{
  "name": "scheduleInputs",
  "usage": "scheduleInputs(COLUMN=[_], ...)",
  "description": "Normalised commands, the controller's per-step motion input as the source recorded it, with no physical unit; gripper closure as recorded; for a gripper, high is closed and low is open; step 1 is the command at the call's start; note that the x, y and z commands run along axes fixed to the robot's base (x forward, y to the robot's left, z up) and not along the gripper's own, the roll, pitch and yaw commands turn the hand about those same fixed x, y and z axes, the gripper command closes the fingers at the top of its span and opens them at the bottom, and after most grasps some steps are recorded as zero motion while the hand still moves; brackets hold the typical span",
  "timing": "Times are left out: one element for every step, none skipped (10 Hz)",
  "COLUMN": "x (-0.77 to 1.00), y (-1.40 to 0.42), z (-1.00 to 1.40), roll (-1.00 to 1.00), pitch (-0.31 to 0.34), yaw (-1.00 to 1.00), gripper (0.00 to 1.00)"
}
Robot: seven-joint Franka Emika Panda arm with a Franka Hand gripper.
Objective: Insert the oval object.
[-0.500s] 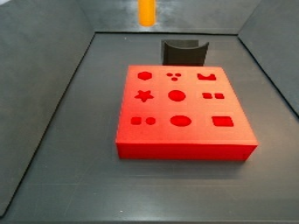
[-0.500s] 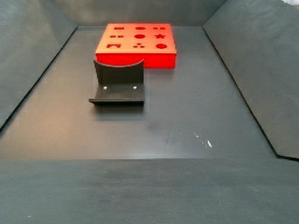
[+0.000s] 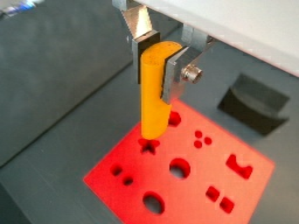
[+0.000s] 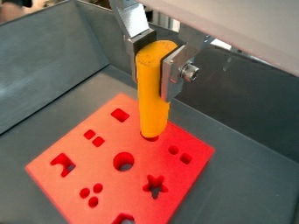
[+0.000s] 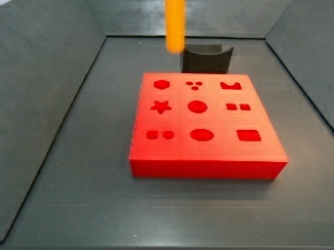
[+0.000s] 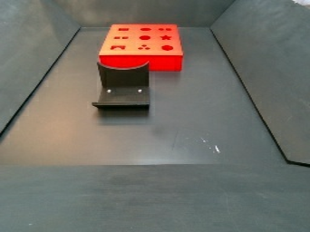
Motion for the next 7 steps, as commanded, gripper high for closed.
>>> scheduleInputs(x=[0.73,0.72,0.68,0.43,0.31,0.27,0.27], y=[-0.33,-0.46,-0.47,-0.4,-0.33,-0.28,-0.24], z=[-0.53,-0.46,-0.45,-0.53,-0.47,-0.33,-0.21], roll=[0.0,0.05,0.17,0.27,0.29,0.24,0.19], pitch=[-0.147,-0.149,-0.067,-0.051,-0.05,-0.054,-0.047], yaw=[-0.27,-0.23,-0.29,-0.52,-0.64,-0.71,-0.74], gripper=[1.0,1.0,1.0,1.0,1.0,1.0,1.0])
